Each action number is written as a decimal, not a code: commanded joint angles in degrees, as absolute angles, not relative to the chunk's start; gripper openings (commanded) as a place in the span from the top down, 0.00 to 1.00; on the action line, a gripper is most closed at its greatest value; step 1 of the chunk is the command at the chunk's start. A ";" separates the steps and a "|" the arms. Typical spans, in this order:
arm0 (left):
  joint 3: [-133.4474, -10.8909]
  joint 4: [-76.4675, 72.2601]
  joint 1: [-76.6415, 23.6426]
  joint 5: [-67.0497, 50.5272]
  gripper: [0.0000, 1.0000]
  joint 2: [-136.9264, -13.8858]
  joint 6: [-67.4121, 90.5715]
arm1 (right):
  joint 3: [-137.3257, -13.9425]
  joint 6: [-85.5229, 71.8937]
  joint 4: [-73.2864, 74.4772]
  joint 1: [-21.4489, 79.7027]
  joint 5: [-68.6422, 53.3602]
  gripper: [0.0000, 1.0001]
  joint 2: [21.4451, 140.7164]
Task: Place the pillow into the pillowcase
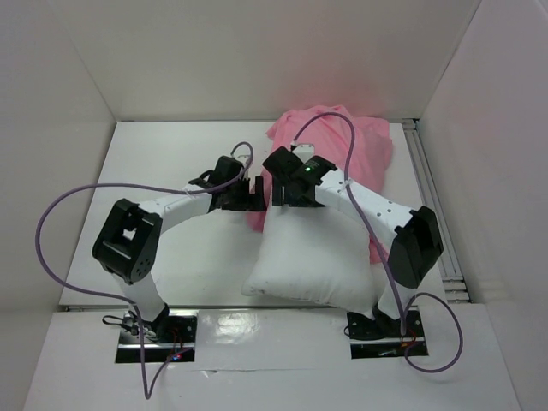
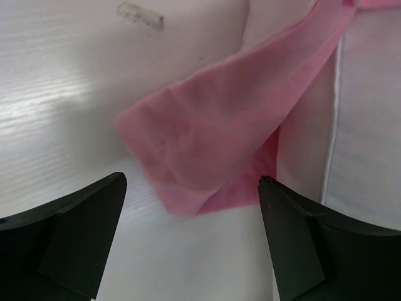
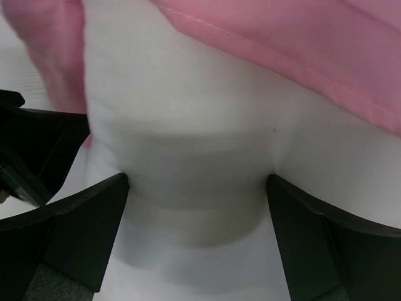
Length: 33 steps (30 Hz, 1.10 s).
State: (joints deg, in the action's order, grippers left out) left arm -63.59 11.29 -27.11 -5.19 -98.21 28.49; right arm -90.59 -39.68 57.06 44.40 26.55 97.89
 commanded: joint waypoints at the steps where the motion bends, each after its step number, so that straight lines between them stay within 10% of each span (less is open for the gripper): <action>1: -64.68 0.36 -27.07 -11.41 0.00 -101.59 27.60 | -86.67 -45.53 56.00 44.47 30.41 0.04 99.23; 3: -67.05 0.35 -27.07 -14.22 0.03 -104.84 28.12 | -83.07 -45.53 54.15 43.16 30.41 0.21 99.23; 5: -68.91 0.35 -27.07 -19.83 0.31 -108.10 29.70 | -80.09 -44.66 51.60 41.76 29.71 0.70 98.61; 7: -69.52 0.87 -27.07 -20.57 1.00 -108.11 31.63 | -79.37 -43.86 50.98 40.70 29.09 1.00 96.78; 14: -61.80 -1.32 -25.84 -25.13 1.00 -93.54 35.59 | -88.92 -35.43 49.74 35.43 31.11 1.00 93.60; 20: -61.69 -0.89 -26.46 -35.05 1.00 -78.24 39.55 | -125.36 -25.85 54.49 33.92 38.23 1.00 99.49; 33: -50.01 -3.88 -28.39 -43.07 1.00 -62.58 47.73 | -113.37 -29.79 41.75 33.93 27.27 1.00 117.94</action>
